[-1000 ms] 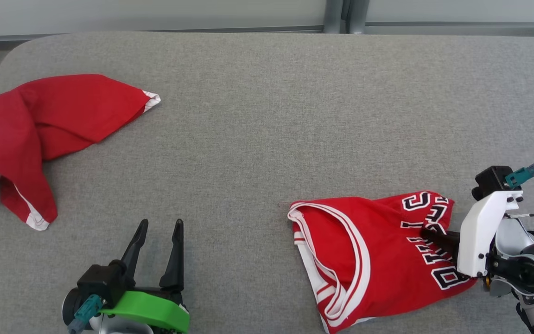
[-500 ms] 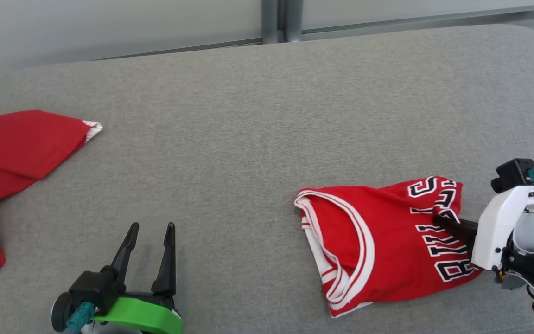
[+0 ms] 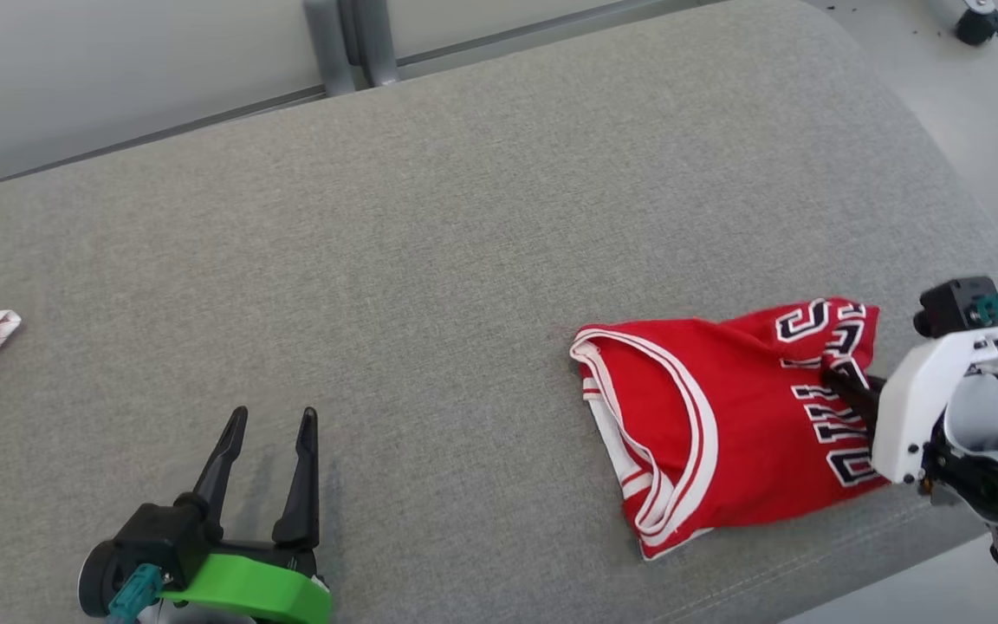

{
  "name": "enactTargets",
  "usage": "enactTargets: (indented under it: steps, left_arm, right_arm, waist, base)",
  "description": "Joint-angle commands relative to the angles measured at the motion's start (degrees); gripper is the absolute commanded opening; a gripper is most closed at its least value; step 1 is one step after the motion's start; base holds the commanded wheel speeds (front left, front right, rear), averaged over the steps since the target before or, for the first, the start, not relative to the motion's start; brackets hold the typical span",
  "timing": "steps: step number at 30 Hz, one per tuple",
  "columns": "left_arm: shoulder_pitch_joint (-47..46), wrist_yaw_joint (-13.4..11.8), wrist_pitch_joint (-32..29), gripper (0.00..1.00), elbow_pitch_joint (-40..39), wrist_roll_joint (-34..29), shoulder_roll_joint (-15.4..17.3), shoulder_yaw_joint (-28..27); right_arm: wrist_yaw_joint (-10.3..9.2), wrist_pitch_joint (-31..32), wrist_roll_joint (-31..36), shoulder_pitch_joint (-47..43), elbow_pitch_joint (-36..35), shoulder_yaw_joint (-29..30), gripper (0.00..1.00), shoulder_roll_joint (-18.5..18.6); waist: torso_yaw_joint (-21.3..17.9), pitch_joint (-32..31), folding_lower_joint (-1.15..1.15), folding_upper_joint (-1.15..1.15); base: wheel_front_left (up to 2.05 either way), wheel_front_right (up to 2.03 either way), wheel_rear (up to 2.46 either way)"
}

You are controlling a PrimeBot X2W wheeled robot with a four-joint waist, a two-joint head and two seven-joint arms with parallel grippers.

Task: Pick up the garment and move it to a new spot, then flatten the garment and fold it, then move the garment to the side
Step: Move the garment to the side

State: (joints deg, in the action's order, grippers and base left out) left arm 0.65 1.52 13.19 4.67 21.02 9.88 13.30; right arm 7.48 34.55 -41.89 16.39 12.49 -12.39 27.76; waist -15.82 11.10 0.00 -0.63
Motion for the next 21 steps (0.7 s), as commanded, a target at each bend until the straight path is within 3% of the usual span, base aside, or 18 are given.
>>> enactTargets:
  steps: [1,12,21]
  left_arm:
    - [-0.01,-0.19,-0.13,1.00,-0.39,-0.46,0.72,-0.22]
    - [-3.27,-0.47,0.06,1.00,-1.22,-0.84,0.38,0.39]
    - [-5.41,-0.73,-1.38,1.00,-2.42,-1.55,2.72,-0.15]
  right_arm:
    - [0.02,-1.06,1.13,3.19,0.59,-1.42,0.00,0.55]
    - [0.01,-2.11,6.90,23.44,7.31,-8.22,0.00,5.93]
    - [0.01,-6.87,9.06,32.38,20.49,-3.85,0.00,9.14]
  waist:
    - [-1.52,2.12,0.00,0.63]
    - [2.18,8.58,0.00,0.63]
    - [4.69,12.84,0.00,0.63]
  base:
    - [0.00,0.00,0.00]
    - [0.00,0.00,0.00]
    - [0.00,0.00,0.00]
